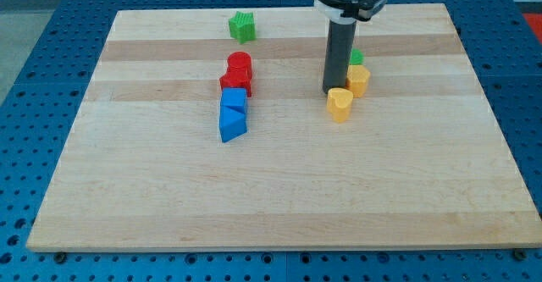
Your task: Move the yellow heart closer to the yellow hexagon
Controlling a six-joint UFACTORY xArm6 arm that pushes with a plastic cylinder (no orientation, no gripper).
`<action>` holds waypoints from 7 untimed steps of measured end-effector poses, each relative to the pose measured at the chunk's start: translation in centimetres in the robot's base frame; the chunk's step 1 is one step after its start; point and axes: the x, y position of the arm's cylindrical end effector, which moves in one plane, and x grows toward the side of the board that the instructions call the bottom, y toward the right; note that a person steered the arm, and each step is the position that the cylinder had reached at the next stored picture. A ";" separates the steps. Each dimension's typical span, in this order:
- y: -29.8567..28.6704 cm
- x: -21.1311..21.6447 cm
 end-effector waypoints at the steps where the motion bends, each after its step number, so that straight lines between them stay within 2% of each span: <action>1: 0.0 0.0; 3: -1.5 -1.7; 4: -2.9 -1.1; 7: -5.1 4.4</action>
